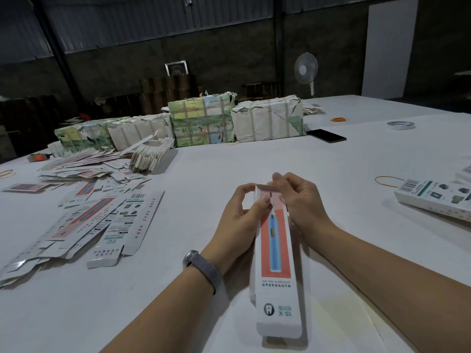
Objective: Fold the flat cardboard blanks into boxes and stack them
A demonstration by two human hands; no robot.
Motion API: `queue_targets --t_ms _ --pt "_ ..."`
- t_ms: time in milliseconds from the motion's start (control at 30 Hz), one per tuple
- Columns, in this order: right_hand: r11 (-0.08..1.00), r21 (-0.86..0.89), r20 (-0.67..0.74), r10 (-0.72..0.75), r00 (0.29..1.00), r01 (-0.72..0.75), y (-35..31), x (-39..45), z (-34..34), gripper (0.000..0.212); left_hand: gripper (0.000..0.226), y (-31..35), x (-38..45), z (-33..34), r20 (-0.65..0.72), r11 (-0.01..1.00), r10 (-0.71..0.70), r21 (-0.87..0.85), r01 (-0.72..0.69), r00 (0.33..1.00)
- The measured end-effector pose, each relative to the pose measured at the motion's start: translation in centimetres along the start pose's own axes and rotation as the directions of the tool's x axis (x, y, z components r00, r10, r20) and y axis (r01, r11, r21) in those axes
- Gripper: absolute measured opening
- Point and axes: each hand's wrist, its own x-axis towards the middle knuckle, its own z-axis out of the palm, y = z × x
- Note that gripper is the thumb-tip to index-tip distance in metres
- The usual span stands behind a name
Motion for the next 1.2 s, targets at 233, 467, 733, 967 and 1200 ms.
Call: queue_targets --t_ms 233,467,733,967,1200 --pt "0.995 -0.065 0.006 0.070 0.998 -0.069 -0.14 0.29 -0.31 0.018 0.025 -0.15 0.05 -0.09 0.020 0.997 0.005 0.076 -0.007 1.000" --pt "0.996 -0.060 0.050 0.070 0.996 -0.067 -0.03 0.17 -0.18 0.020 0.026 -0.22 0.15 -0.05 0.022 0.996 -0.003 0.085 0.001 1.000" --pt "0.992 -0.096 0.063 0.092 0.994 -0.086 -0.13 0.39 -0.58 0.025 0.021 -0.11 0.01 0.06 0.052 0.996 -0.010 0.089 0.005 0.999" --pt "0.988 -0.078 0.025 0.134 0.991 -0.132 0.23 0.67 -0.36 0.027 0.022 -0.12 0.07 -0.04 0.076 0.994 -0.026 0.106 0.018 0.997" --pt "0.988 -0.052 0.013 0.145 0.989 -0.144 0.21 0.75 -0.34 0.026 0.024 -0.19 0.21 -0.11 0.079 0.991 -0.022 0.134 0.011 0.997"
